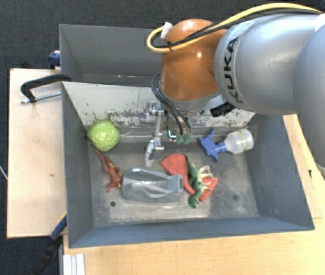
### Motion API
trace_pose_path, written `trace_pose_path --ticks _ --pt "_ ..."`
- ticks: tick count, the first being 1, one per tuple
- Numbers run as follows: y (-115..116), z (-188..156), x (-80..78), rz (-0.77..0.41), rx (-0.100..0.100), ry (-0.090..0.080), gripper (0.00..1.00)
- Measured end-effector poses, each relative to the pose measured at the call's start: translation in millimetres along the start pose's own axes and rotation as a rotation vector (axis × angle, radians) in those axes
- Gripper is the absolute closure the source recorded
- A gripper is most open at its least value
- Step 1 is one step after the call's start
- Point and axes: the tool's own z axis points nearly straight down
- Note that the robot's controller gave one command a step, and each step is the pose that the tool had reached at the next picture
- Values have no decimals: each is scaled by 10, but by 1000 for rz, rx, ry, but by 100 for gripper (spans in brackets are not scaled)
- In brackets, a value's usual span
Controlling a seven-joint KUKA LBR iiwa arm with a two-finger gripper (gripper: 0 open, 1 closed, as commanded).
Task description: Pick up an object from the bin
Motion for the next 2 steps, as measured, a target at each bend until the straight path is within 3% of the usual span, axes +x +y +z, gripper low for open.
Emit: trace_pose_path --ticks 1,2 --pt "-5 -50 -19 2 -1 -8 0" --pt "211 93 -1 -121 2 -11 0"
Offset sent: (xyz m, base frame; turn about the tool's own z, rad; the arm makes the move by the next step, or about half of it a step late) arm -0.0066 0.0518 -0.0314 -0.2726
